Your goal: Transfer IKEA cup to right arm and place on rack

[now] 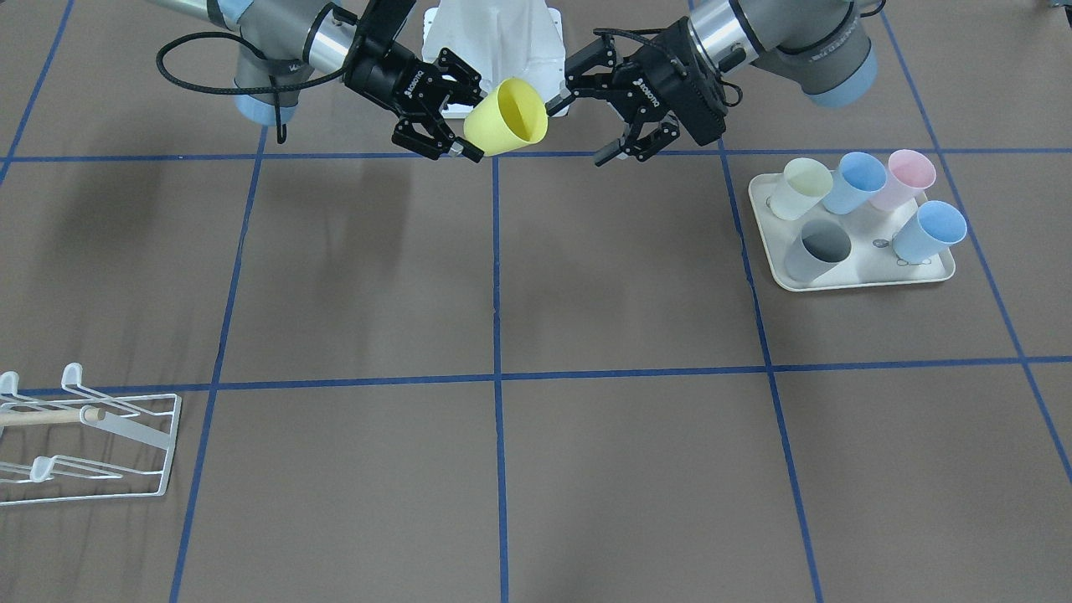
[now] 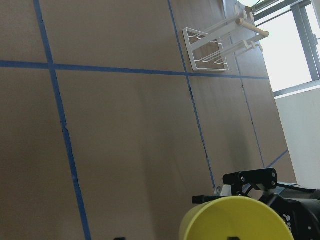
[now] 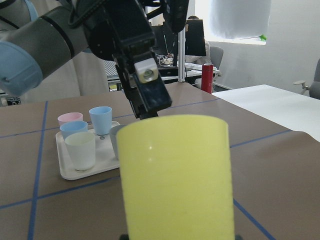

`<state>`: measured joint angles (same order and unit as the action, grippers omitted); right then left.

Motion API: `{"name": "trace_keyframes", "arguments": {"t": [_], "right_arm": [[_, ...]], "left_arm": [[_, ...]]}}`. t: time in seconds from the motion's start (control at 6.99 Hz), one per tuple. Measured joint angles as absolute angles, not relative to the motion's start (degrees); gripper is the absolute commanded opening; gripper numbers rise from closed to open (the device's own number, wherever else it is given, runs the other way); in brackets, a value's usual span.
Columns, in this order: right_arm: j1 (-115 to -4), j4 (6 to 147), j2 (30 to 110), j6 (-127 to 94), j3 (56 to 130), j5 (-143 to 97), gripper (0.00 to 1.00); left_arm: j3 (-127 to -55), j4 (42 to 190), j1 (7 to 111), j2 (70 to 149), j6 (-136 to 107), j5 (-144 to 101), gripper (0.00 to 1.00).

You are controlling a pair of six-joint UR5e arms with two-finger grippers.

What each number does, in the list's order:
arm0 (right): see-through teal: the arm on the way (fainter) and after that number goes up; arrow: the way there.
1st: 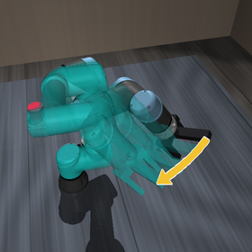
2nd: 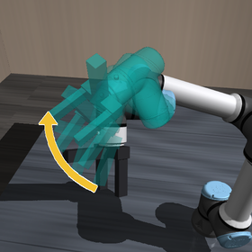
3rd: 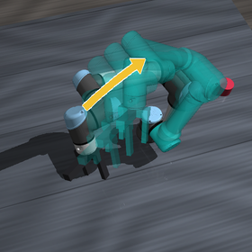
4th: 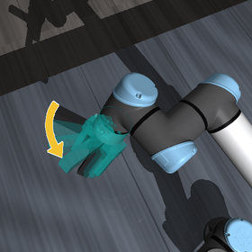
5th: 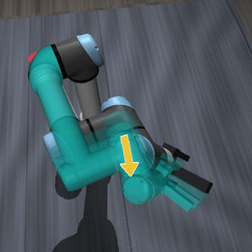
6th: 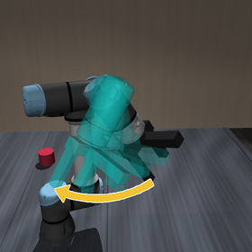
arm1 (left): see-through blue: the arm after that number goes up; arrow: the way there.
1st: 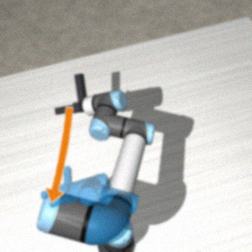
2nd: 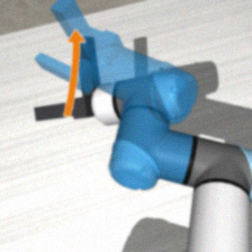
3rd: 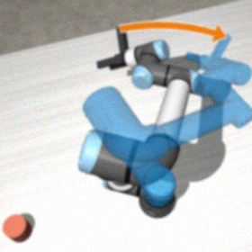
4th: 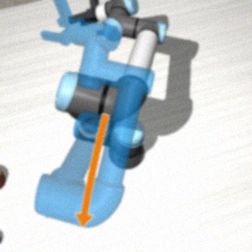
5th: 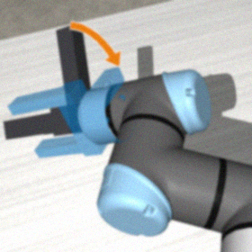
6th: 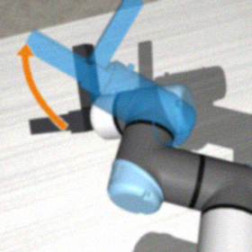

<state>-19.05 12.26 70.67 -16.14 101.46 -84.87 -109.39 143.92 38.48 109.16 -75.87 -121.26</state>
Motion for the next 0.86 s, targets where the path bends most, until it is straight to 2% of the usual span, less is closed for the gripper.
{"name": "trace_keyframes", "arguments": {"t": [0.43, 0.86], "right_arm": [[-24.78, 18.49, 72.28, -11.75, 101.62, -84.76, 0.00], [-31.47, 32.12, 72.75, -4.43, 101.59, -83.78, 0.00]], "left_arm": [[-109.77, 143.82, 44.02, 101.40, -67.90, -121.49, 1.00], [-109.80, 143.79, 53.51, 92.00, -53.80, -125.07, 1.00]]}}
